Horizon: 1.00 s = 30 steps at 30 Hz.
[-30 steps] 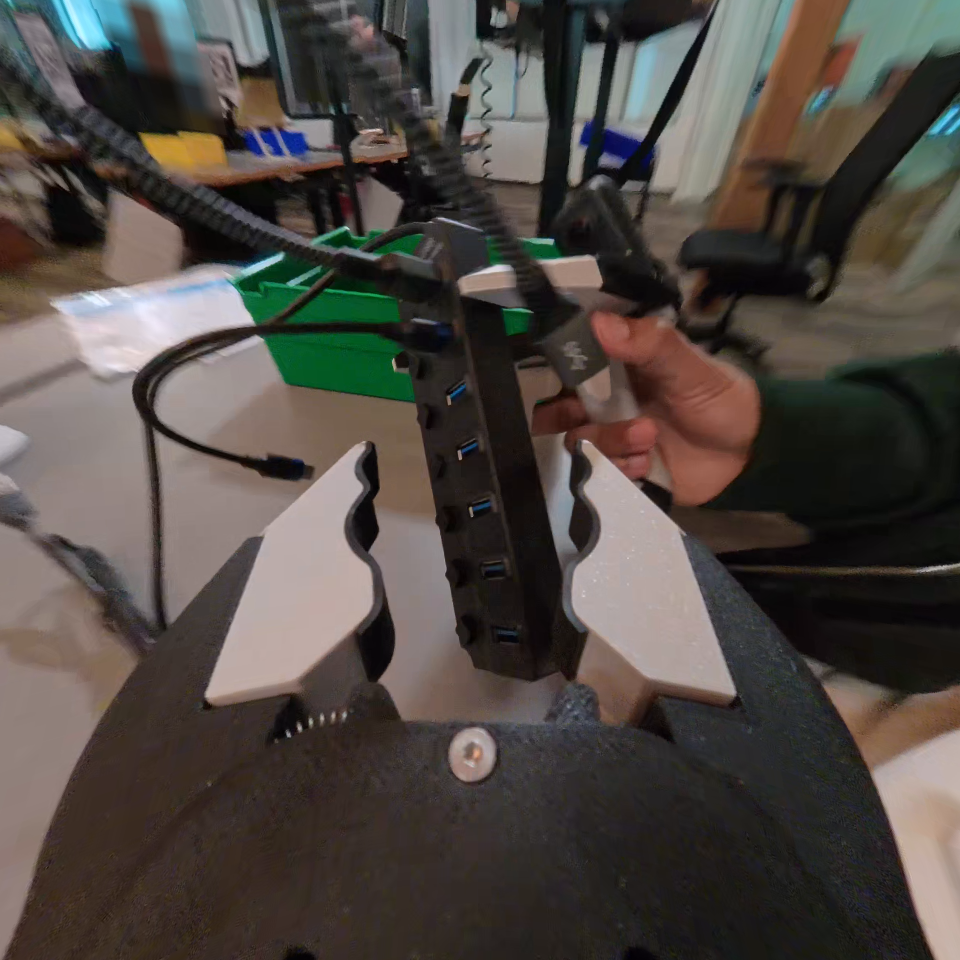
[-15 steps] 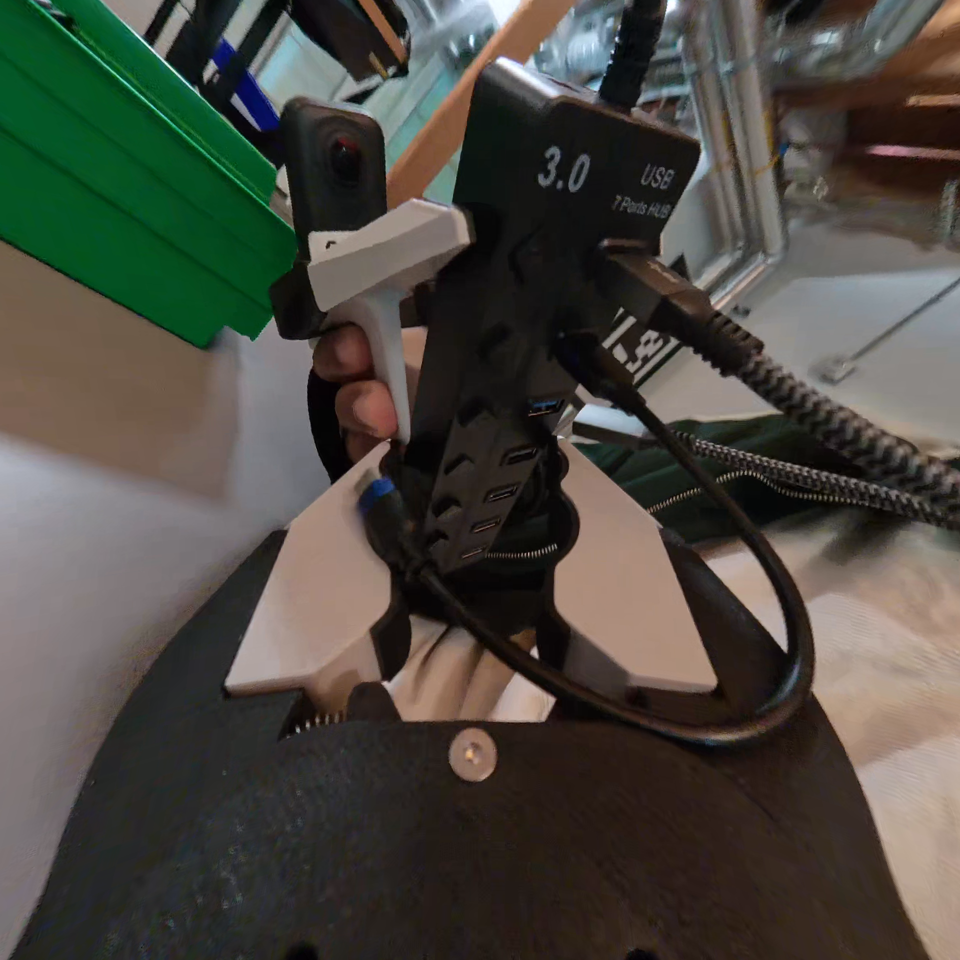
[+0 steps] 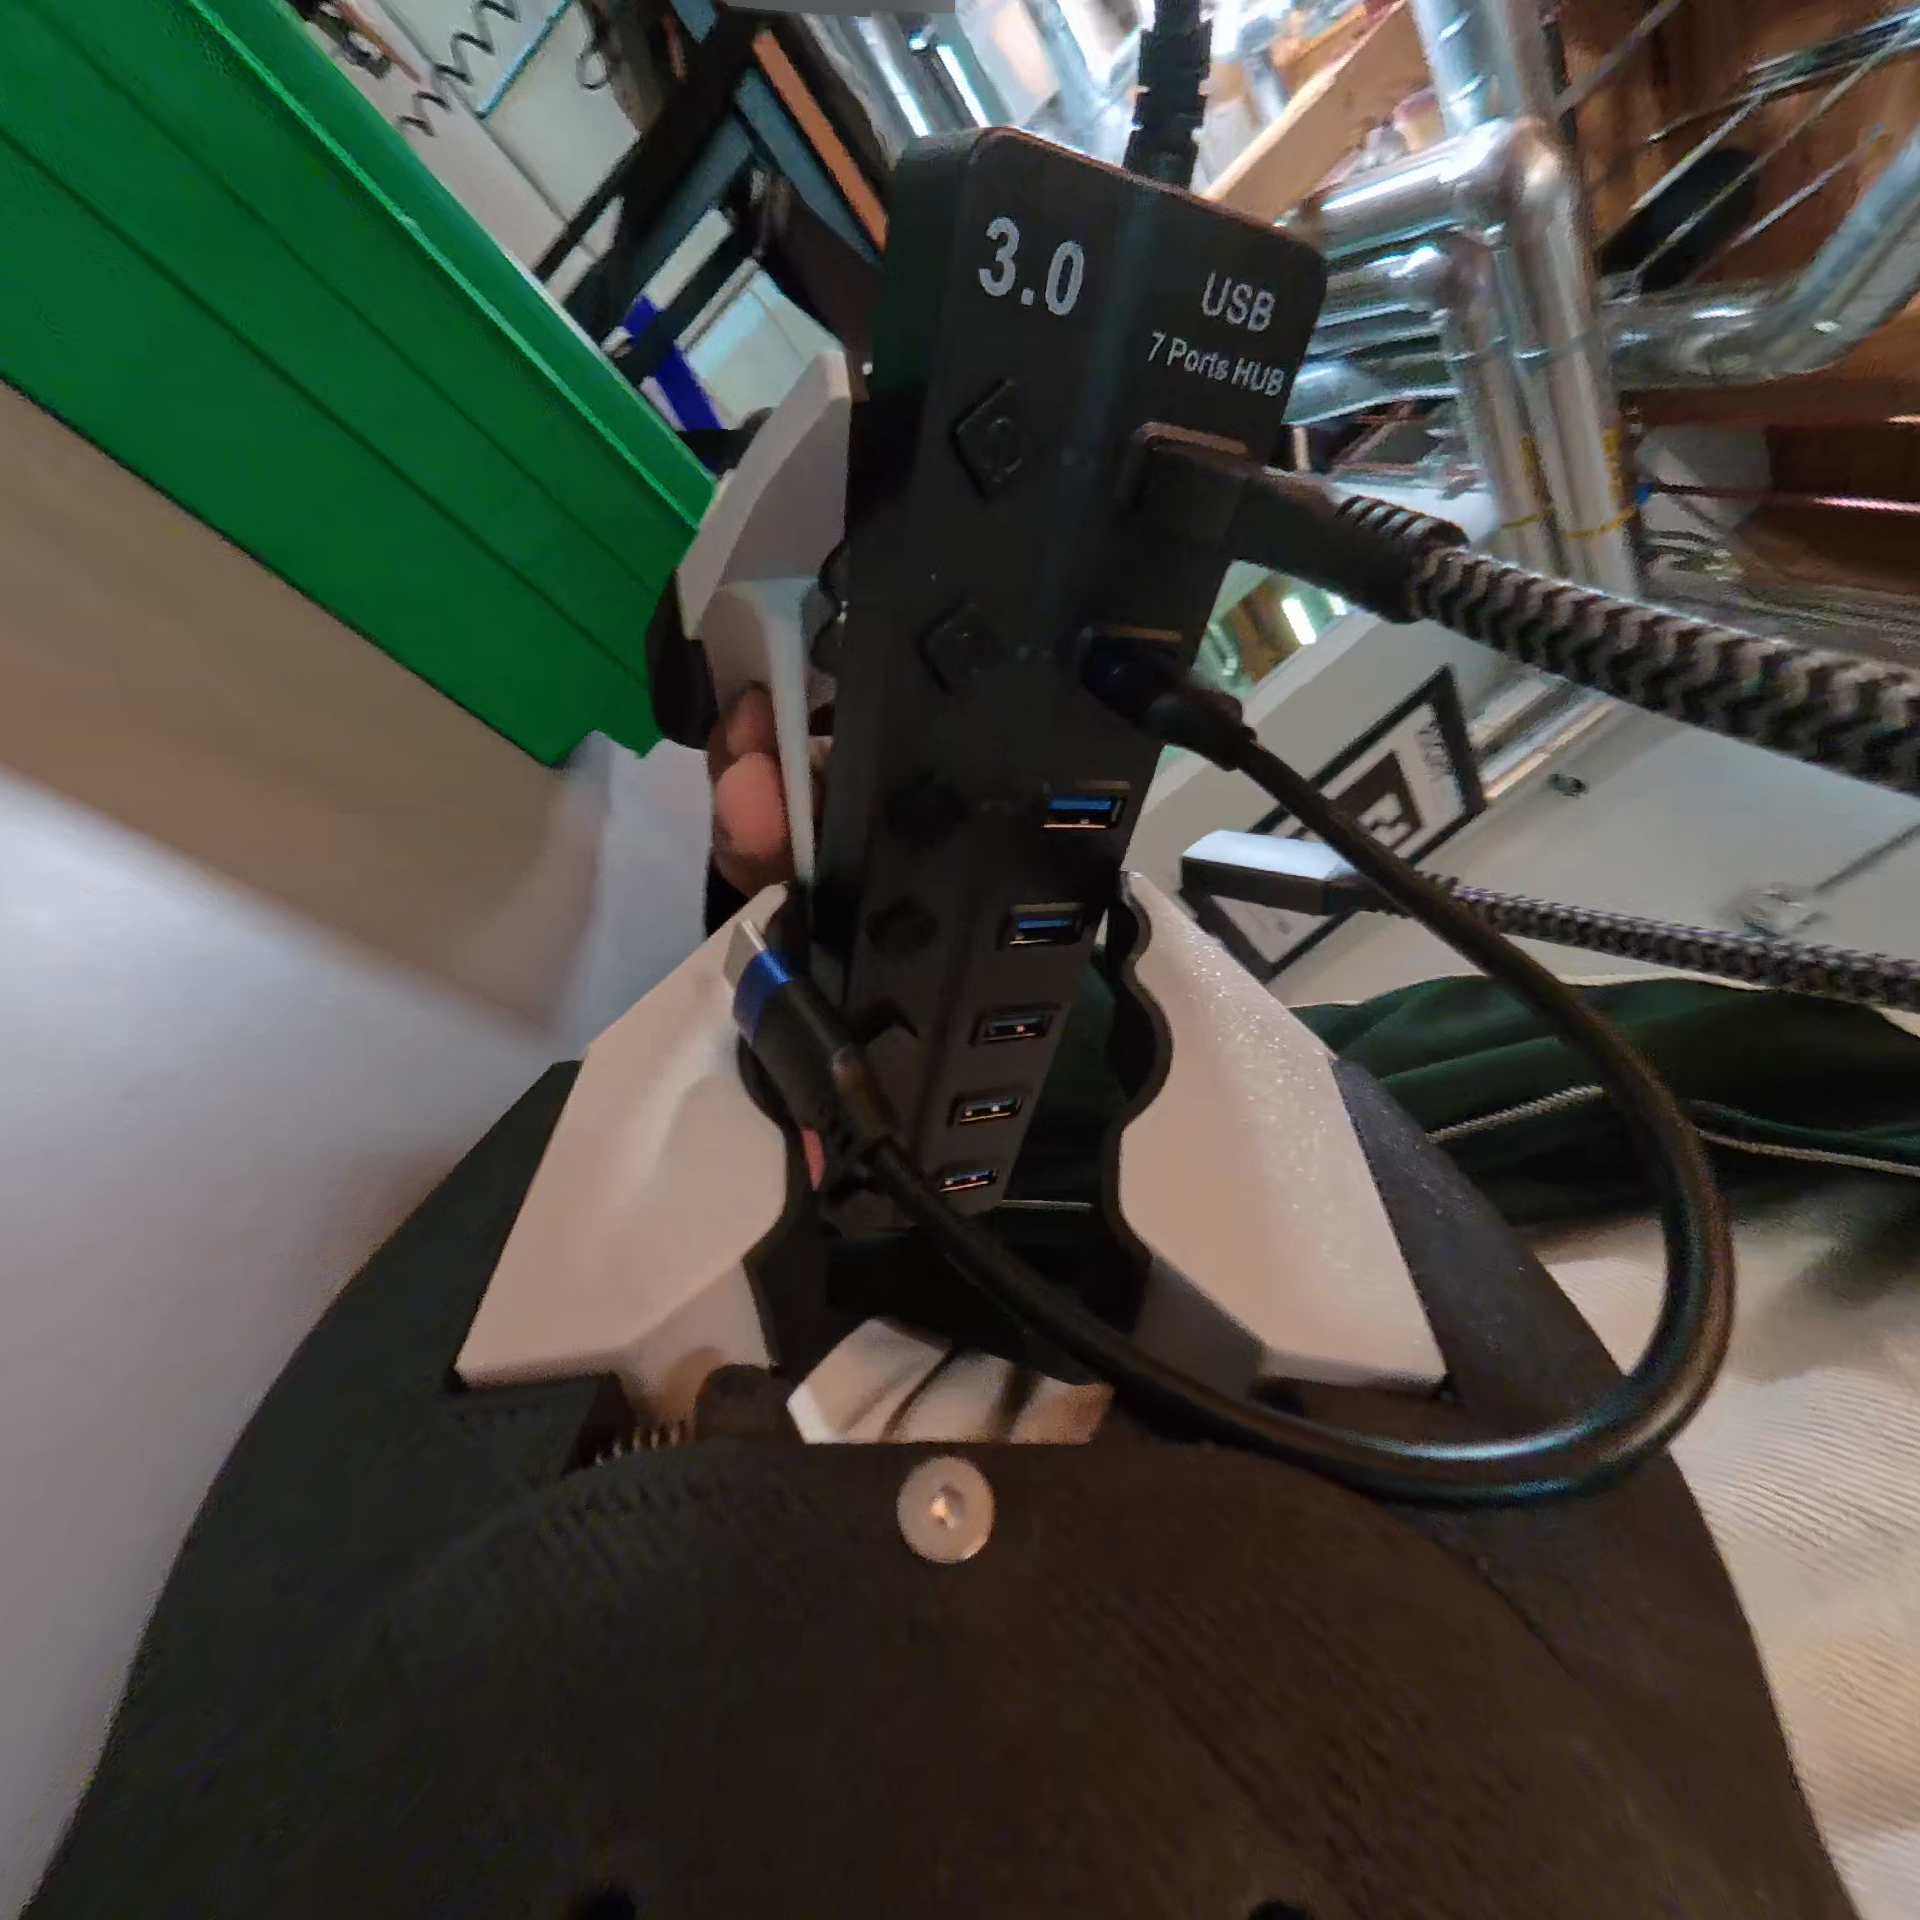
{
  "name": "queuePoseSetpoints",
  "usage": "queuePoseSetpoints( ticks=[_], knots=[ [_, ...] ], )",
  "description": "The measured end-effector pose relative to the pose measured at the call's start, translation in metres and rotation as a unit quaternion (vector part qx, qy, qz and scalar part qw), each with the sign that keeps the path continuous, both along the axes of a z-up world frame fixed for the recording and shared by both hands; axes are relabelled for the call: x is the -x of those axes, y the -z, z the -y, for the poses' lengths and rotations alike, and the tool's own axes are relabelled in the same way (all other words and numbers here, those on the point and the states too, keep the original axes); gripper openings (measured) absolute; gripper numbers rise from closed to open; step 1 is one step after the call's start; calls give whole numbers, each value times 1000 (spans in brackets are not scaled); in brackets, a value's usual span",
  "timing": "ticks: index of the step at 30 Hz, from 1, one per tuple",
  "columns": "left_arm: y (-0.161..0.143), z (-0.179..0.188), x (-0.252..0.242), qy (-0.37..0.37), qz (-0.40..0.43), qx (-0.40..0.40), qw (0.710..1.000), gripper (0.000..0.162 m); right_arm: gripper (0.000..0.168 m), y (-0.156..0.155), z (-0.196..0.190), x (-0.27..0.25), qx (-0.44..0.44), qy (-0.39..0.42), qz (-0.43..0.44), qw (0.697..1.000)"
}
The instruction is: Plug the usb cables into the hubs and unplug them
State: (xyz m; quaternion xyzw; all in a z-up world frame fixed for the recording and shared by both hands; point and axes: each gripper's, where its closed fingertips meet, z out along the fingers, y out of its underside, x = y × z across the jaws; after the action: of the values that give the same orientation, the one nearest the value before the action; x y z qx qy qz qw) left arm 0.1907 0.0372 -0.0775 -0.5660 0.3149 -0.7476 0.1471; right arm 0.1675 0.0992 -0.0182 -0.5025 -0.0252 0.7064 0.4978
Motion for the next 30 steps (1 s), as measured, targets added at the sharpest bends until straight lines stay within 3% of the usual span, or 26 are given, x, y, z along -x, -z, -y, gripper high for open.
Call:
queuePoseSetpoints(
  ticks=[7,10,11,18,21,24,30],
  knots=[
    [22,-33,3,-79,-71,-19,994,54,49,24,-24,-25,39,129,119,984],
    [27,-53,8,-127,-90,-19,988,53,26,32,-25,-26,34,152,186,970],
    [29,-59,10,-143,-100,-28,984,54,31,35,-25,-24,32,151,204,967],
    [47,-73,16,-210,-200,-220,931,54,52,60,-22,1,31,128,309,942],
    [45,-72,16,-237,-212,-304,898,55,38,62,-20,-1,23,125,337,933],
    [37,-67,13,-227,-176,-309,907,53,27,58,-19,-9,24,133,335,933],
    [22,-54,16,-154,-97,-262,948,52,26,46,-13,-11,30,81,264,961]
  ],
)
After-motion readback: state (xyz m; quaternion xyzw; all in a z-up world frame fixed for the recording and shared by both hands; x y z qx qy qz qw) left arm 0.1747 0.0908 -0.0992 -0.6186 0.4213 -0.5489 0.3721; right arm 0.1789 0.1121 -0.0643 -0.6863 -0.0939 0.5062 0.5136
